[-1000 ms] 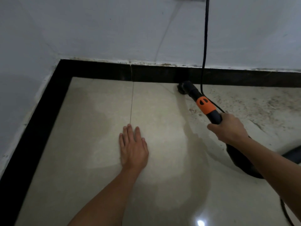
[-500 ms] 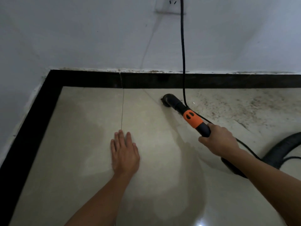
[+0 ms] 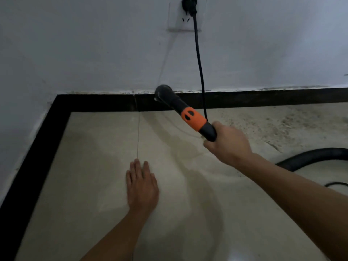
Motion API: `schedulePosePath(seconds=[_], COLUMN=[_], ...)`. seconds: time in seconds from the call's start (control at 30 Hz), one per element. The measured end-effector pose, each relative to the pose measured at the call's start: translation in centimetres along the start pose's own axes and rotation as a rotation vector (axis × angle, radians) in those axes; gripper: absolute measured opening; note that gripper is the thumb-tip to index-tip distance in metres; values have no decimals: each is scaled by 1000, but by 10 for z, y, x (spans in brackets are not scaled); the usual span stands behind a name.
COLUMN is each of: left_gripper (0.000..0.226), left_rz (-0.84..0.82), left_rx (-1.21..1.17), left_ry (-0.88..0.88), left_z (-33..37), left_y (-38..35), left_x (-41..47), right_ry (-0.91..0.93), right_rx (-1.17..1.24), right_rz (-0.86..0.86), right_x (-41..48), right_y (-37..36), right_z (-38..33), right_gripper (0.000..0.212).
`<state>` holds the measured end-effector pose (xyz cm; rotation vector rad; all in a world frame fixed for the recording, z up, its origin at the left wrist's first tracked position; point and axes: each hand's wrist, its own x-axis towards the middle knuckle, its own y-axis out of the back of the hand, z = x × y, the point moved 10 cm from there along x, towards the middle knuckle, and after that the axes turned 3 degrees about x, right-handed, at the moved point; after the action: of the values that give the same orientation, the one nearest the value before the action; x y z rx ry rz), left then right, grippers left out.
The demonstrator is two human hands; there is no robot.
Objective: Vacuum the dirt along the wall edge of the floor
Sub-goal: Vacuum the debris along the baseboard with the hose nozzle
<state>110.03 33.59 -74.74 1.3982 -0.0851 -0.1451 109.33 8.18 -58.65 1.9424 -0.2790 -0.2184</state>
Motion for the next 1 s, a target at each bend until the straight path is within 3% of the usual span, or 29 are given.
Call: schedulePosePath(seconds=[0.17, 0.43, 0.63, 0.73, 0.83, 0.9, 1.0], left_gripper=[64, 62, 63, 63, 60, 46, 27], left_rz=[-12, 4, 15, 31, 36, -15, -127], left_rx=[-1, 0, -1, -9, 24, 63, 86], left_ry=[-20, -31, -34, -36, -54, -61, -66], left_z=[-4, -2, 0, 1, 5, 6, 4], left_y=[1, 3, 5, 6, 10, 13, 28], left_x=[-2, -2, -3, -4, -3, 5, 39], right_ry=[45, -269, -403, -415, -339, -288, -278], right_rx=[-63, -96, -34, 54, 43, -58, -84], right_rz=[-5, 83, 132, 71, -95, -199, -226], right_x=[47, 9, -2, -17, -41, -57, -66], right_y=[-15, 16, 46, 36, 6, -14, -25], right_z=[-48, 107, 160, 154, 135, 126, 124], right_gripper=[27, 26, 26, 25, 23, 21, 21])
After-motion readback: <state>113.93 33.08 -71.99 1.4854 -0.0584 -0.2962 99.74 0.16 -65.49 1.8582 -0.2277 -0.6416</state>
